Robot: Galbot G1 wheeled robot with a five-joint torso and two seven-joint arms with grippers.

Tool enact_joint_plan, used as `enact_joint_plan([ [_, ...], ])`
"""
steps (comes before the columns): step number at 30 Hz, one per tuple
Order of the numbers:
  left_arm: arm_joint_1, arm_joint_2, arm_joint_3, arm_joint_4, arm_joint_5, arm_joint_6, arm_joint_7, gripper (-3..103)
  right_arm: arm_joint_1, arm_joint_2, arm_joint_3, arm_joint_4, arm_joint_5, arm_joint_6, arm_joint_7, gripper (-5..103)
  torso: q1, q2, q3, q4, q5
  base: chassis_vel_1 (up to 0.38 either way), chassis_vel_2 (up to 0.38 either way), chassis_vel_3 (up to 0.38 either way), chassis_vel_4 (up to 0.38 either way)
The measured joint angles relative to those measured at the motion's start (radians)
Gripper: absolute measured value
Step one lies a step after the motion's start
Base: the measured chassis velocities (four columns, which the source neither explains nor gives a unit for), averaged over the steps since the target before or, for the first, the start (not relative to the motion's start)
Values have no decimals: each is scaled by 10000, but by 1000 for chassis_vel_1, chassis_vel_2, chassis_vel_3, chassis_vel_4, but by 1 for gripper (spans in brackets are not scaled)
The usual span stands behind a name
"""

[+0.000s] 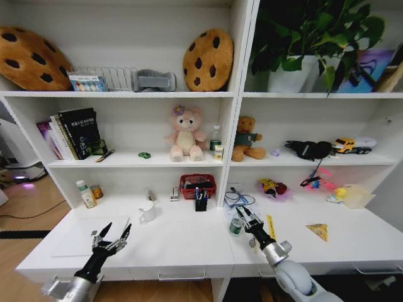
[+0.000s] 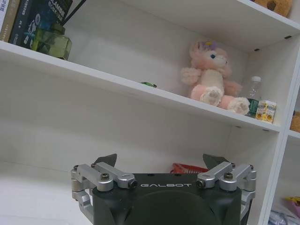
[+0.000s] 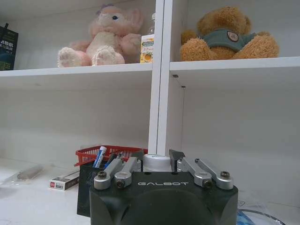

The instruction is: Organize the objects on the table.

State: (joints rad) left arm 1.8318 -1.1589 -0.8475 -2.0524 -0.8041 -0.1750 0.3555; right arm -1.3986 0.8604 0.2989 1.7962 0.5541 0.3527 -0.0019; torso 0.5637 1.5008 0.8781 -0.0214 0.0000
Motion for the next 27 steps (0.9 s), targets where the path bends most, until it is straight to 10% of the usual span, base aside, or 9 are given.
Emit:
enact_joint_plan([
  [17,-135,-54,18,79,-26,-1,11,100,-3574,-271,2558,2867,-169,680,-750,28,-1,0,-1,-3,0,0,0,0,0],
  [27,-390,-183,173,325,-23,-30,91,100,-6967,782,3723,3556,-1289,2125,-1812,28,-1,2,-2,-1,-1,0,0,0,0],
])
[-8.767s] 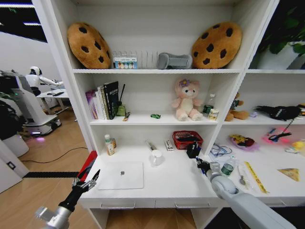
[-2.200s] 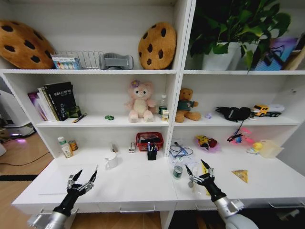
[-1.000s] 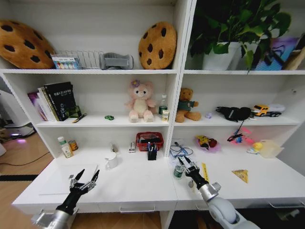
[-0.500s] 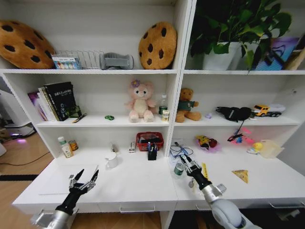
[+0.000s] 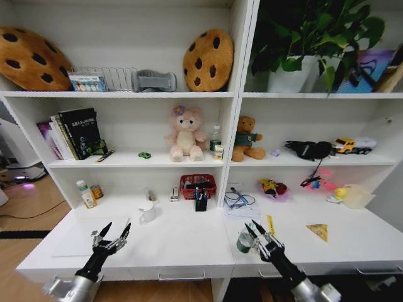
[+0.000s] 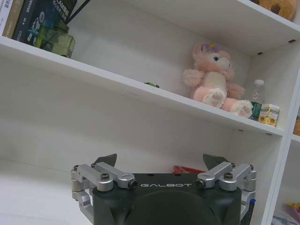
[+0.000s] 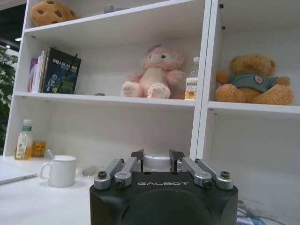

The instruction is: Organize the objects on the table.

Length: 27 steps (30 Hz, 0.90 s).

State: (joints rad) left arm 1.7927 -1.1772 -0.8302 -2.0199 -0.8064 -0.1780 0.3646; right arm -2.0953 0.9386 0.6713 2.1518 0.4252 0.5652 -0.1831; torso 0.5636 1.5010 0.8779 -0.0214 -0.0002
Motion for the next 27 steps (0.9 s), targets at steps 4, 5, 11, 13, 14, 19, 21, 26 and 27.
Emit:
enact_joint_plan([
  [4,-108,2,27,81,-35,-5,28,100,-726,348,42,-519,-241,526,-240,28,0,0,1,1,2,0,0,0,0],
  [5,-136,6,28,108,-46,-6,37,100,-887,435,-6,-678,-295,645,-302,28,0,-1,1,1,1,0,0,0,0],
  [11,-210,28,35,198,-93,-13,62,100,-1224,855,-362,-1568,-820,1108,-543,28,0,0,1,0,0,0,0,0,0],
  [13,-236,33,37,242,-122,-16,74,100,-1043,988,-501,-2207,-1020,1196,-527,28,0,0,1,-2,1,0,0,0,0],
  [14,-236,33,37,242,-122,-16,74,100,-1043,988,-501,-2207,-1020,1196,-527,28,0,0,1,-2,1,0,0,0,0],
  [19,-239,77,29,356,-145,-28,118,100,-333,1063,-773,-3557,-955,1237,-307,28,0,-1,3,3,1,0,0,0,0],
  [21,-274,115,18,375,-182,-29,117,100,45,1149,-943,-4245,-965,1237,-300,28,0,-1,2,3,1,0,0,0,0],
  [26,-310,146,3,375,-229,-30,85,100,600,1460,-1257,-5255,-1080,1264,-246,28,0,-1,3,0,1,0,0,0,0],
  [27,-301,165,-9,372,-241,-30,82,100,778,1568,-1373,-5601,-1129,1291,-234,28,0,-1,3,-1,3,0,0,0,0],
])
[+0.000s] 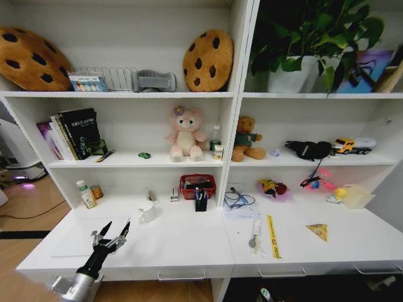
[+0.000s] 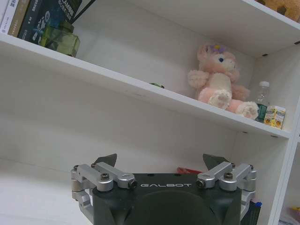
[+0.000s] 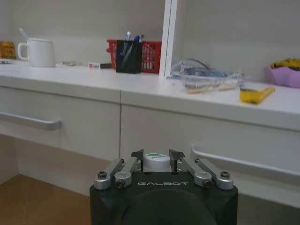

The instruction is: Organize the objects on the table.

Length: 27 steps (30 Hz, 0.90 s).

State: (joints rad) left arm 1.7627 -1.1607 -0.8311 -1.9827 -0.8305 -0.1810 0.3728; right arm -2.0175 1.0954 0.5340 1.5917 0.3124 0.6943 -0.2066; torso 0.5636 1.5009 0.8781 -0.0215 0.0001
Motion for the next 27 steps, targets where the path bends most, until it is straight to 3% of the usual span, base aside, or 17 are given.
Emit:
enact_joint_plan([
  [8,148,138,-102,-171,-65,45,-77,100,1327,307,-380,-1835,96,-14,100,28,0,0,0,4,-1,0,0,0,0],
  [15,159,278,-91,-391,-139,134,-238,100,2220,121,-611,-3030,533,-194,51,28,1,0,0,2,-4,0,0,0,0],
  [27,296,289,-24,-407,-55,141,-316,100,4350,553,-1004,-6023,552,227,-276,28,0,0,1,1,0,0,0,0,0],
])
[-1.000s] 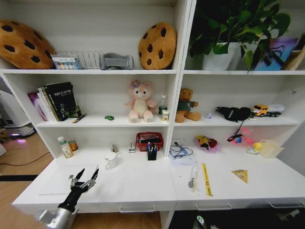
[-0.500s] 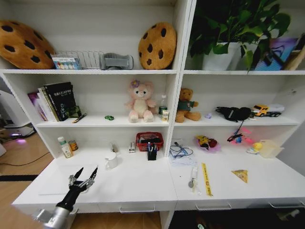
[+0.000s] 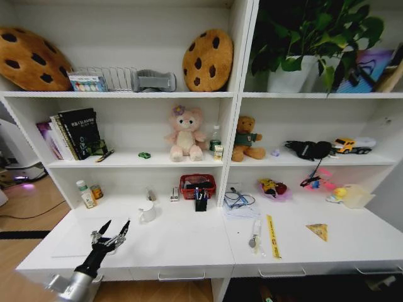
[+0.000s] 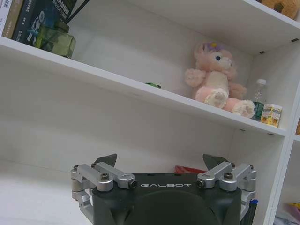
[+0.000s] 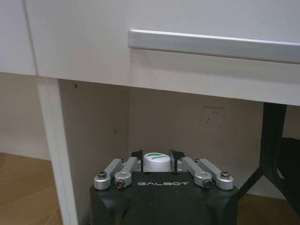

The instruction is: Organize the objects on the table.

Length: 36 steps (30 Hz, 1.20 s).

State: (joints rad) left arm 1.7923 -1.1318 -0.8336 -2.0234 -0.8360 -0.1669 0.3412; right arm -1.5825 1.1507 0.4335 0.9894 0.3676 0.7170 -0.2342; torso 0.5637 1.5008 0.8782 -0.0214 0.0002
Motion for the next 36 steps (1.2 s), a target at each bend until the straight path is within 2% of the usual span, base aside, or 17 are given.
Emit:
enact_joint_plan([
  [13,246,25,-153,-23,-20,-7,-26,100,2425,188,-684,-2491,-14,92,-219,28,1,-1,1,1,-1,0,0,0,0],
  [20,262,39,-165,-3,-24,-8,-28,100,3131,311,-837,-2971,-9,267,-509,28,1,-1,0,2,-1,0,0,0,0],
  [21,260,41,-167,2,-28,-9,-30,100,3262,345,-857,-3046,-29,350,-607,25,1,-1,0,3,1,0,0,0,0],
  [24,240,42,-170,43,-33,-10,-37,100,3328,340,-891,-3067,-64,365,-635,40,1,-1,-1,-2,-2,0,0,0,0],
  [25,240,42,-170,43,-33,-10,-37,100,3328,340,-891,-3067,-64,365,-635,40,1,-1,-1,-2,-2,0,0,0,0],
  [28,203,42,-152,68,-31,-11,-42,100,3244,269,-892,-3072,-85,395,-679,56,1,-1,-1,1,-3,0,0,0,0],
  [29,203,42,-152,68,-31,-11,-42,100,3244,269,-892,-3072,-85,395,-679,56,1,-1,-1,1,-3,0,0,0,0],
  [32,159,42,-121,74,-29,-11,-48,100,3036,255,-852,-2977,-174,468,-756,67,1,0,-1,-3,-1,0,0,0,0],
  [33,142,42,-109,74,-29,-11,-53,100,2925,252,-820,-2880,-202,490,-770,67,1,0,-1,-1,-1,0,0,0,0],
  [35,122,45,-98,74,-28,-11,-60,100,2509,202,-751,-2455,-252,528,-834,79,1,0,-1,3,-1,0,0,0,0],
  [36,122,45,-98,74,-28,-11,-60,100,2509,202,-751,-2455,-252,528,-834,79,1,0,-1,3,-1,0,0,0,0],
])
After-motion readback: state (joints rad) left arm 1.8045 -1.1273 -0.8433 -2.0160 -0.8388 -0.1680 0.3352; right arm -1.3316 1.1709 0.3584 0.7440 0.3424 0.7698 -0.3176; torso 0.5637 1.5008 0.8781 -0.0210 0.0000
